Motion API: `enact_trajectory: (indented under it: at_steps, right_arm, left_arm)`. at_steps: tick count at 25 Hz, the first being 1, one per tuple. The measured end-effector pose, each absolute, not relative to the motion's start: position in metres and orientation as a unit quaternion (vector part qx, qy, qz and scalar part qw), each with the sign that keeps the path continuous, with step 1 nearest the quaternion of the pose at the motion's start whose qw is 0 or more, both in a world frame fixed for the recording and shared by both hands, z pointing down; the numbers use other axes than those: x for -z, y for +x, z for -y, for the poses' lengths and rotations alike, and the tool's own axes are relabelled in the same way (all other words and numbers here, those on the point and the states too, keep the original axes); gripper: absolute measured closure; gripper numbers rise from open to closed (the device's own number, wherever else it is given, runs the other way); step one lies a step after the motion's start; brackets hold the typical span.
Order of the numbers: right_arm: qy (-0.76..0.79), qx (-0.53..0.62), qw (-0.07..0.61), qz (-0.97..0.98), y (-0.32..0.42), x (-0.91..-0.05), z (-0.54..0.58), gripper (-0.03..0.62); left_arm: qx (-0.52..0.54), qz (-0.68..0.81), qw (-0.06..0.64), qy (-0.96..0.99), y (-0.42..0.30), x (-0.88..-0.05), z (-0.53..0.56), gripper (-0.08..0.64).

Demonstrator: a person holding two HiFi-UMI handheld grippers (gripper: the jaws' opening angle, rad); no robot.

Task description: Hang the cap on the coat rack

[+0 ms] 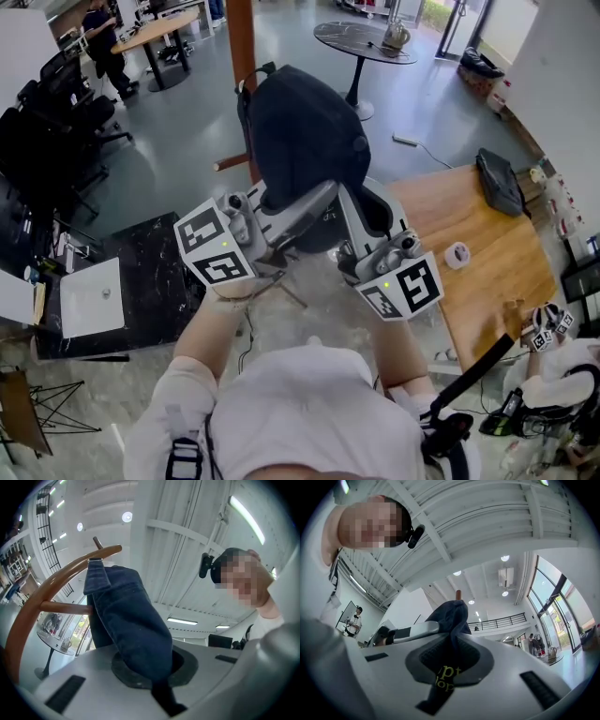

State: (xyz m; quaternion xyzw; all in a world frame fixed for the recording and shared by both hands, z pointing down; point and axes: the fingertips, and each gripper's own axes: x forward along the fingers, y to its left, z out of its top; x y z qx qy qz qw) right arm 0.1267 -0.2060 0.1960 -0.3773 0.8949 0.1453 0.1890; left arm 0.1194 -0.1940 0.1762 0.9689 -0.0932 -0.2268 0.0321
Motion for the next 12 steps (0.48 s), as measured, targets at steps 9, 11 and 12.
enact_trajectory:
  at_steps: [9, 11, 12]
  right_arm:
    - [-0.381, -0.104, 0.172, -0.903, 0.115, -0.237, 0.224, 0.56]
    - [-0.381, -0.097, 0.168, -0.904, 0.113, -0.245, 0.227, 0.56]
    - [-0.382, -0.094, 0.167, -0.904, 0.113, -0.249, 0.229, 0.56]
  left_arm:
    - [0.221, 0.108, 0.074, 0.966, 0.107, -0.215, 0.213, 0.548]
    - [0.22, 0.113, 0.078, 0.966, 0.106, -0.224, 0.217, 0.548]
    - [0.22, 0.118, 0.079, 0.965, 0.105, -0.228, 0.219, 0.548]
